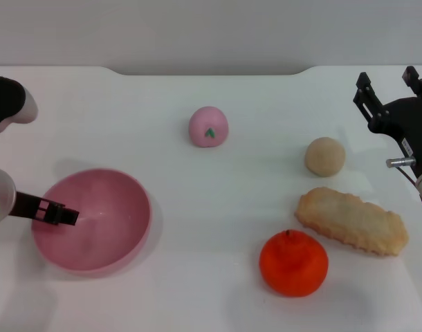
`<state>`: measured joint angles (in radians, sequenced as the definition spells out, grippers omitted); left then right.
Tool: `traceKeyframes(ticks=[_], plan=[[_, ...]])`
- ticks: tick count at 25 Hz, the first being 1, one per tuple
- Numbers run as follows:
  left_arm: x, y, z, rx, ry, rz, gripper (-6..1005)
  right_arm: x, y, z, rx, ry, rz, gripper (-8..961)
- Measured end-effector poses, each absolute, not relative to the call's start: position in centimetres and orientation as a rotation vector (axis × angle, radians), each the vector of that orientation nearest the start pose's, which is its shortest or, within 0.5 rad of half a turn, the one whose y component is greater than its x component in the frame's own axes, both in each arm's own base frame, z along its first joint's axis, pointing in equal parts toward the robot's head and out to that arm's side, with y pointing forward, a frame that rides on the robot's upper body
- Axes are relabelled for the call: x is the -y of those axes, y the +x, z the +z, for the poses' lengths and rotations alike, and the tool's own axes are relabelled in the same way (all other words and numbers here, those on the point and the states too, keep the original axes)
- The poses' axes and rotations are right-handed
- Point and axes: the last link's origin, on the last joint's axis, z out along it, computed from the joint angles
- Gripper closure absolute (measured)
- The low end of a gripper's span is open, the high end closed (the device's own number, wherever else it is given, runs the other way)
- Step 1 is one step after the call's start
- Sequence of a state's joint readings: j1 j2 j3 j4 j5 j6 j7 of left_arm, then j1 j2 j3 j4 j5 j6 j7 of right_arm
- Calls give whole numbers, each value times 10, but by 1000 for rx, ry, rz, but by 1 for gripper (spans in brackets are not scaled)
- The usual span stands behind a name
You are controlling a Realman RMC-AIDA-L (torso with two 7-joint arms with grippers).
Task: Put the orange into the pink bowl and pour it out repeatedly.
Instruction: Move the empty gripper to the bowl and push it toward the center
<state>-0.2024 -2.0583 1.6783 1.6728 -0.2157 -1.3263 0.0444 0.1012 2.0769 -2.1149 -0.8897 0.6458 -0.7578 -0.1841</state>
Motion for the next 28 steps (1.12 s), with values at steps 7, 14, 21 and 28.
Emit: traceKeyframes(ticks=[7, 14, 21, 28], plan=[[-308, -249, 13, 1188, -1992, 477, 188, -311, 263, -38, -576, -1639, 705, 195], [-312, -246, 14, 1186, -2012, 547, 195, -312, 262, -37, -574, -1634, 711, 193], [-318, -245, 14, 1176, -2000, 518, 437, -314, 261, -35, -570, -1631, 712, 195], [-322, -242, 9, 1156, -2015, 529, 684, -315, 262, -33, -567, -1628, 709, 194]])
